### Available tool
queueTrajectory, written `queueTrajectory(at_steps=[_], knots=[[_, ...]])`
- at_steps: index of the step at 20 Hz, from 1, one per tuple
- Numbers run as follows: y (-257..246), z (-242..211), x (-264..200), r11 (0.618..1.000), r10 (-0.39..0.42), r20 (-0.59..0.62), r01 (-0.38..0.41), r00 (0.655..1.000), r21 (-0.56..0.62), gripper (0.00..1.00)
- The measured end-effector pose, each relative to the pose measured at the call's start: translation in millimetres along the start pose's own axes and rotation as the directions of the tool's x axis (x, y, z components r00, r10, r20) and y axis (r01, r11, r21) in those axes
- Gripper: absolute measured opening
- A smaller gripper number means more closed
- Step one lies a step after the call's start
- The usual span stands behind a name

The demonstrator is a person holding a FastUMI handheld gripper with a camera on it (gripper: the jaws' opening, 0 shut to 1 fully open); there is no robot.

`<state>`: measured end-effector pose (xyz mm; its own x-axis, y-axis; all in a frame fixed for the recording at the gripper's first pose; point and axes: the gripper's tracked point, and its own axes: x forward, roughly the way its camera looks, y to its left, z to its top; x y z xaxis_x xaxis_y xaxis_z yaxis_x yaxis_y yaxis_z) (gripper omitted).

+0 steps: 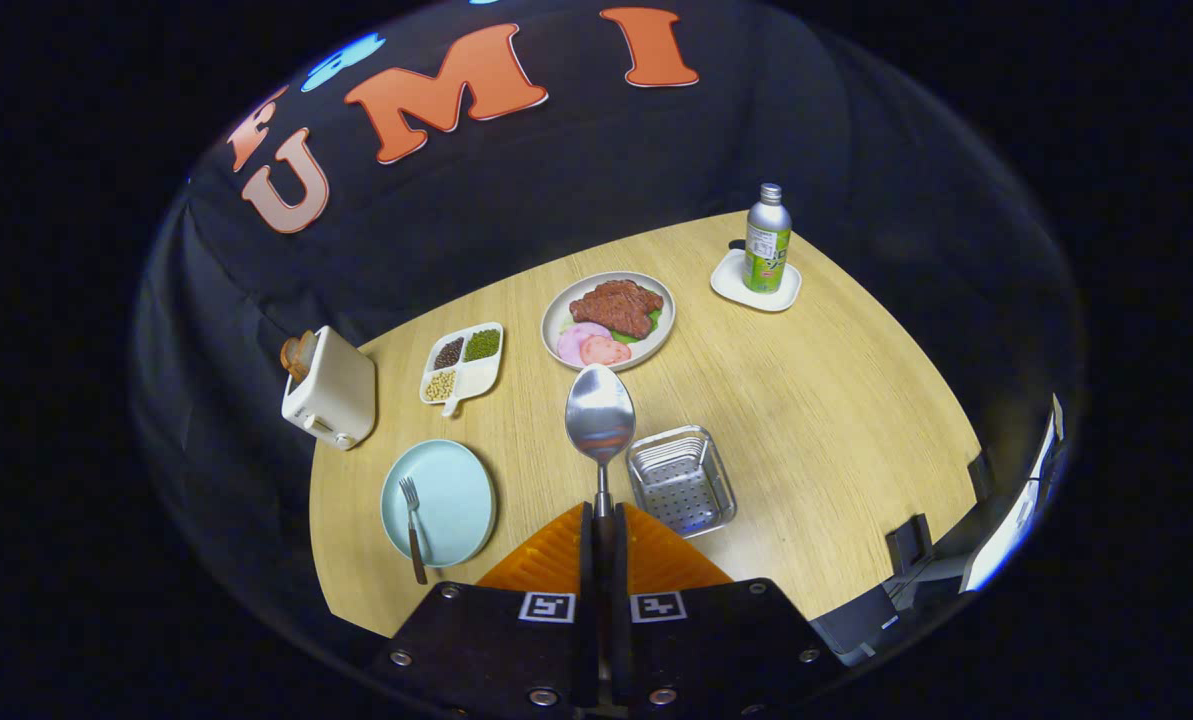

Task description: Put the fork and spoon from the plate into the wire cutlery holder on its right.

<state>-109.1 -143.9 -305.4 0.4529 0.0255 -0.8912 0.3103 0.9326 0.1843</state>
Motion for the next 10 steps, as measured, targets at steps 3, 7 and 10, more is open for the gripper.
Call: queueTrajectory(at_steps=[3,7,10], knots=[[-19.0,-17.7,12.7,1.000,-0.019,-0.068,0.018,0.998,-0.011,0.06],[-35.8,-41.6,39.0,0.999,-0.038,-0.152,0.034,0.988,-0.029,0.06],[-46.5,-35.2,47.2,0.996,-0.065,-0.161,0.054,0.985,-0.071,0.07]])
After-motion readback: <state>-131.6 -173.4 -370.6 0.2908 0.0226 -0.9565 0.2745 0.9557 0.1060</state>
